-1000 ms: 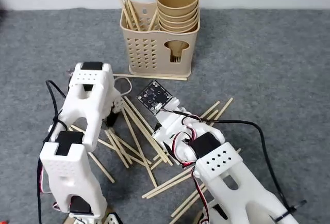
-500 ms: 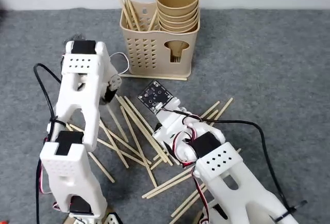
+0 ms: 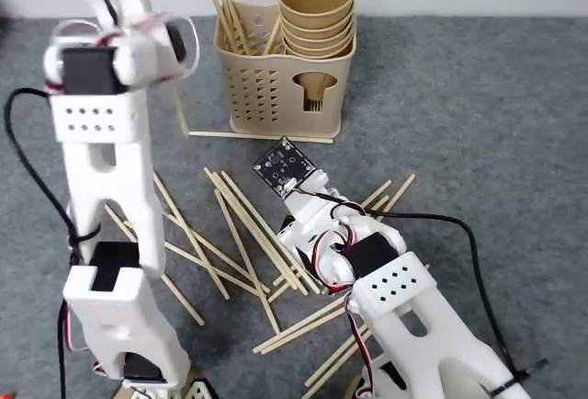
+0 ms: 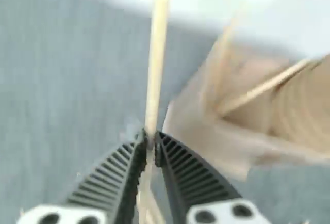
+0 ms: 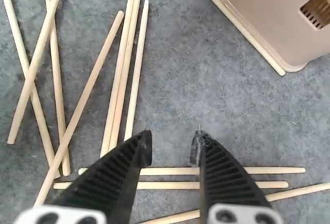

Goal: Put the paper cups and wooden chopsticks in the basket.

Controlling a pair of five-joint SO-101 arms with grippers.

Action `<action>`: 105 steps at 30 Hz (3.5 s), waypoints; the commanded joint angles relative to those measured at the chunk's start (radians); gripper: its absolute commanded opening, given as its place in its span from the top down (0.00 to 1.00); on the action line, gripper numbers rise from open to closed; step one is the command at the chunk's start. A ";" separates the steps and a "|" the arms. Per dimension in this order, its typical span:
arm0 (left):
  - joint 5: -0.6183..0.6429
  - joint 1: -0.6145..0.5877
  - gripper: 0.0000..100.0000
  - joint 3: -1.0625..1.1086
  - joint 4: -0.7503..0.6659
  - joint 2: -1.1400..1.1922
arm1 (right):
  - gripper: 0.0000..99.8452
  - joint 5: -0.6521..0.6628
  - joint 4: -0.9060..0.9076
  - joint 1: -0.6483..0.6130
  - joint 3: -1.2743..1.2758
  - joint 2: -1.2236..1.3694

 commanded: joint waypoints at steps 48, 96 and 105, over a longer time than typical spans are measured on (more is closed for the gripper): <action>0.176 0.035 0.84 -0.200 -0.229 0.192 | 0.86 0.003 -0.021 0.018 -0.008 -0.033; 0.720 -0.115 0.86 1.207 -0.097 -0.071 | 0.86 0.003 -0.021 0.013 -0.008 -0.024; 0.749 -0.018 0.86 1.207 -0.152 -0.115 | 0.86 0.003 -0.021 0.013 -0.008 -0.024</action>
